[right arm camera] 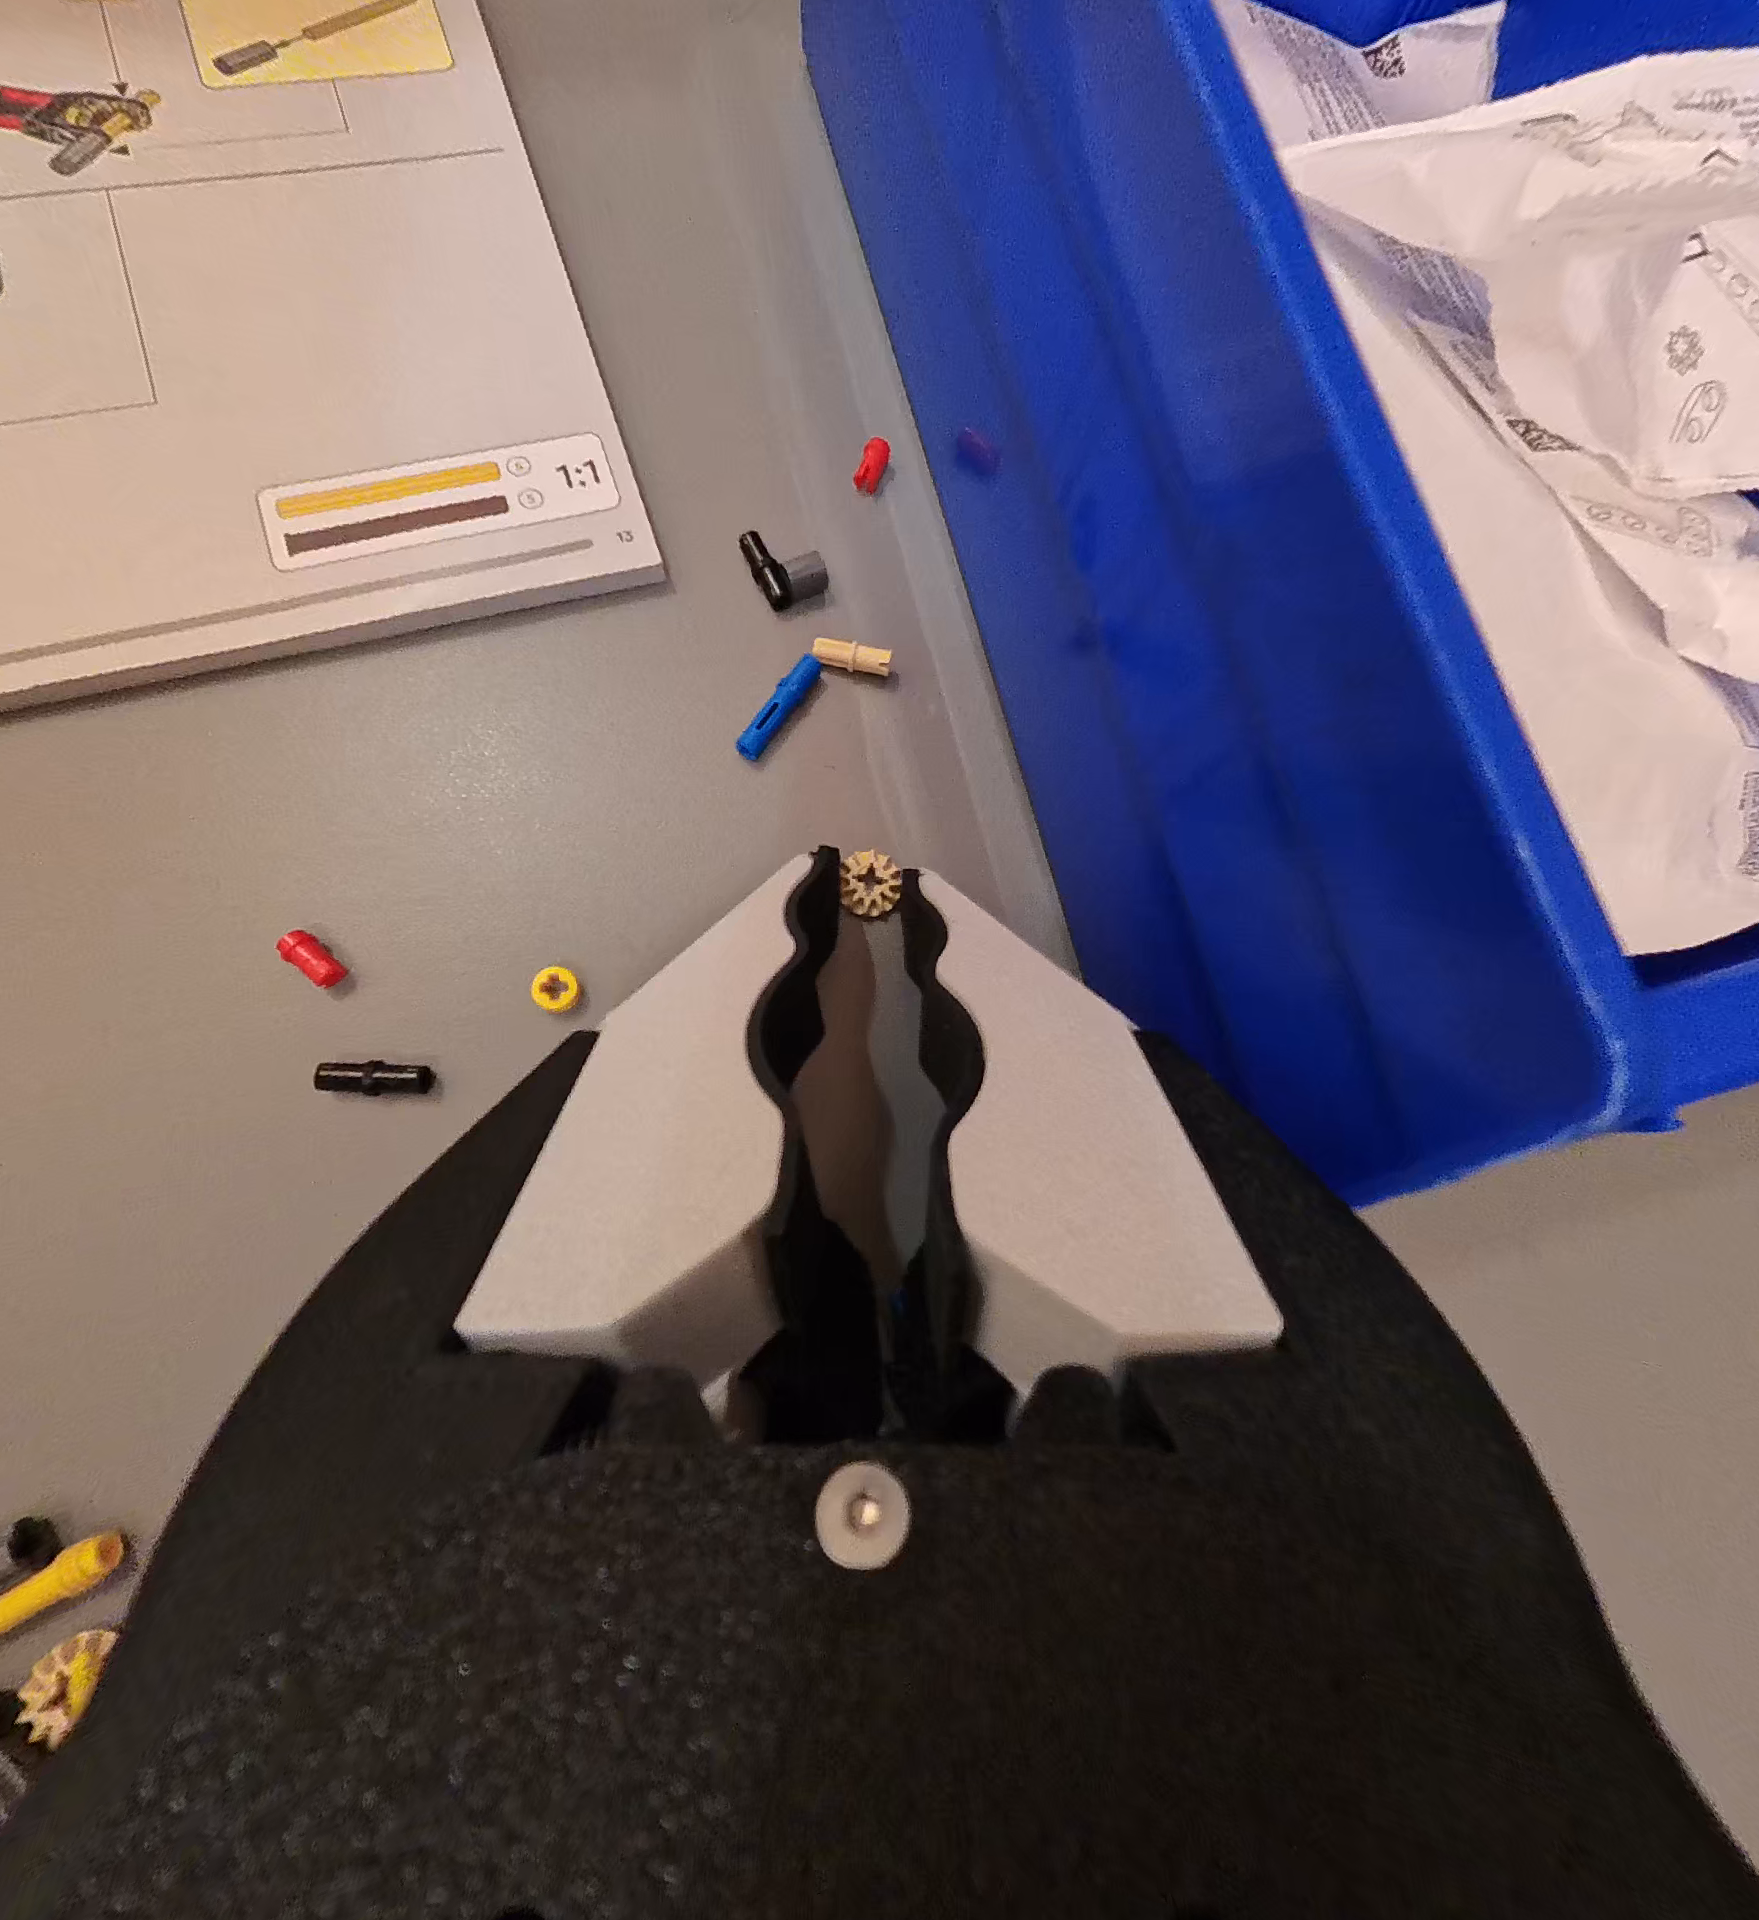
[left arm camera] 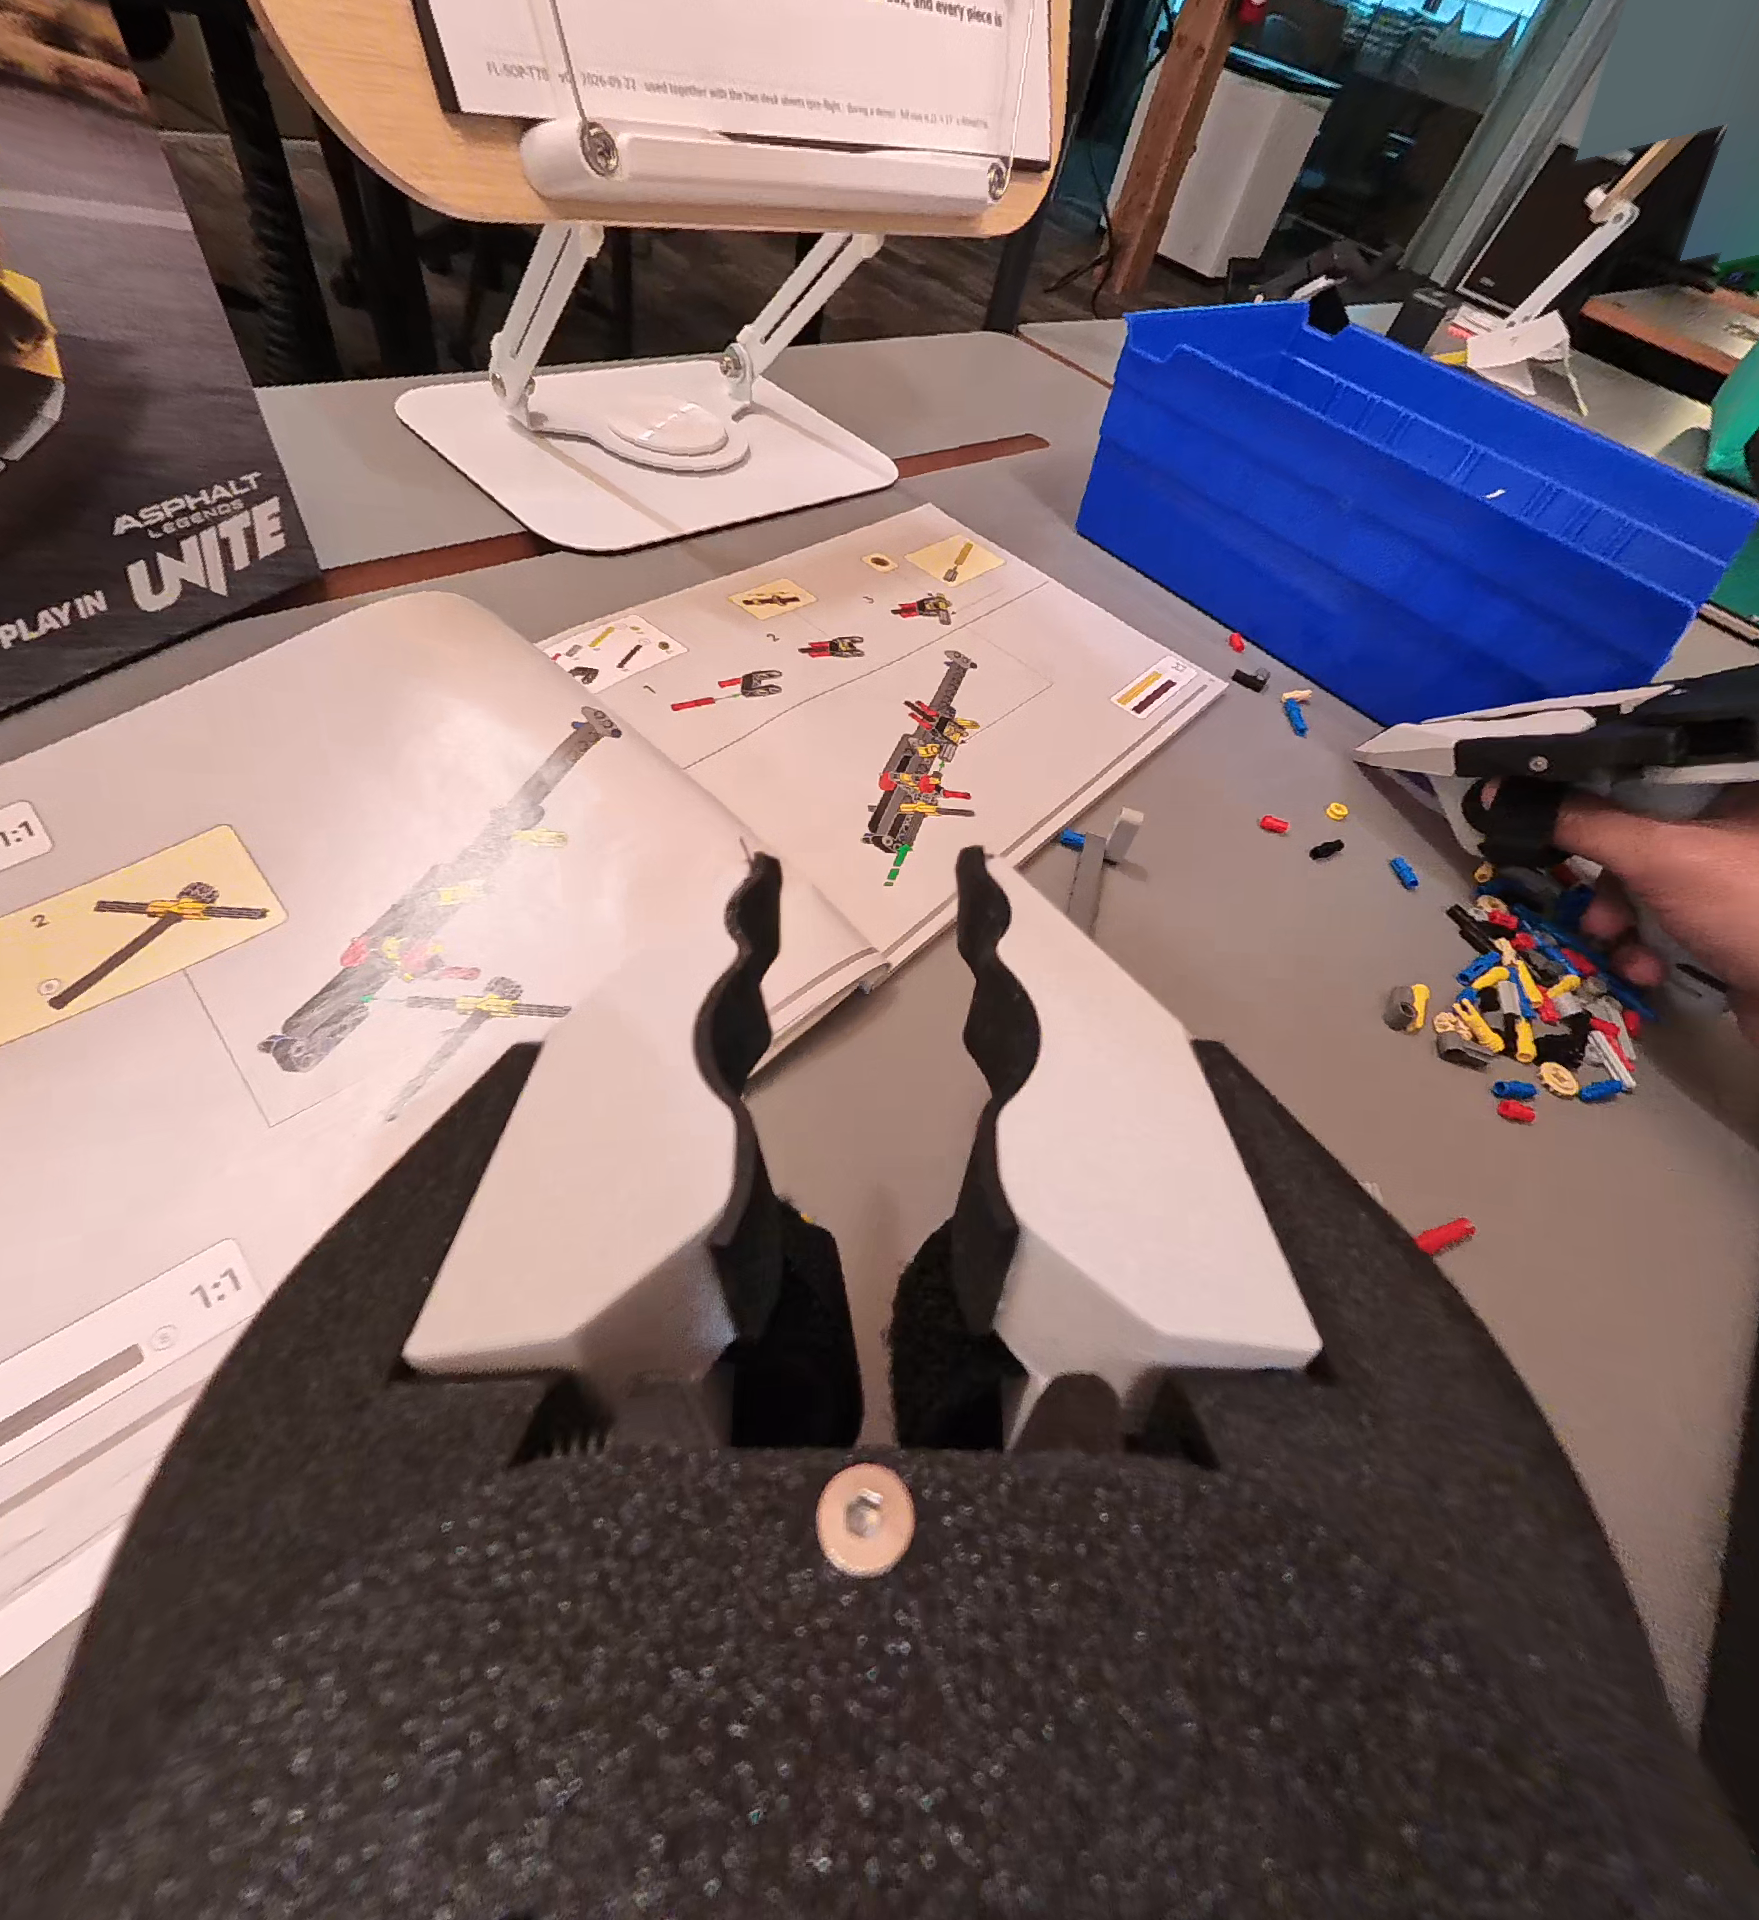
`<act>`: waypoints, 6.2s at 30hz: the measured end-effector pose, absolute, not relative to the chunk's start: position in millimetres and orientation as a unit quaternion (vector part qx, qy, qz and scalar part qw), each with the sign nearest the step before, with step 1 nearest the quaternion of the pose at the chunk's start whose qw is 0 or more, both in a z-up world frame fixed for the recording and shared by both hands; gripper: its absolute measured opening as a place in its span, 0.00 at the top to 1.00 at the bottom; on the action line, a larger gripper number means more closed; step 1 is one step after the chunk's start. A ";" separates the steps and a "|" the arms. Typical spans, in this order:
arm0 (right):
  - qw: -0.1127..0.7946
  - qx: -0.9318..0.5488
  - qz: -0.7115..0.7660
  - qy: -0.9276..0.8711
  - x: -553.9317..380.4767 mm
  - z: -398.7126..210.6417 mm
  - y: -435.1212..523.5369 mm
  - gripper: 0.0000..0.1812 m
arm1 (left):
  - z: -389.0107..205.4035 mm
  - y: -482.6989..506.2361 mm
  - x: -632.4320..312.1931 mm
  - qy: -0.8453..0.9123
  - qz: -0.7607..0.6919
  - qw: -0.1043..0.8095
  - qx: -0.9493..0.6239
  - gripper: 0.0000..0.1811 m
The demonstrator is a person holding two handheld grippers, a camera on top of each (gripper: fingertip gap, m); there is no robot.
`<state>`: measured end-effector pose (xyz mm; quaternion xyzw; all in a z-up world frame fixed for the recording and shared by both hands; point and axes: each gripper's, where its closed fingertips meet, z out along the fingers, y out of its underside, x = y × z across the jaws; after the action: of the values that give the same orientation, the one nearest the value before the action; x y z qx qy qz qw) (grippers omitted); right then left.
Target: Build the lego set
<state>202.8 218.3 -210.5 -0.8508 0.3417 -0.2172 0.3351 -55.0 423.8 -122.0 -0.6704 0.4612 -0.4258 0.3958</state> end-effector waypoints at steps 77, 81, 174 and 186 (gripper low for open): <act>0.395 -0.890 -0.103 0.203 146.3 -206.9 241.1 0.90 | -134.5 429.3 -55.2 0.471 -0.402 0.392 -0.680 0.82; 0.381 -0.895 -0.138 0.185 147.8 -209.6 242.2 0.96 | -135.5 429.6 -55.2 0.471 -0.402 0.390 -0.681 0.82; 0.551 -0.831 -0.043 -0.063 33.0 -154.6 306.4 0.88 | -142.0 422.7 -50.4 0.541 -0.299 0.445 -0.649 0.83; 0.537 -0.833 0.008 -0.129 0.8 -158.9 299.2 0.92 | -137.9 421.2 -50.9 0.554 -0.276 0.459 -0.637 0.83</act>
<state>0.8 299.2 -158.9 -0.8334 -0.1291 0.0075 0.5374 -50.9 421.2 -137.9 -0.6368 0.5544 -0.2758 0.4594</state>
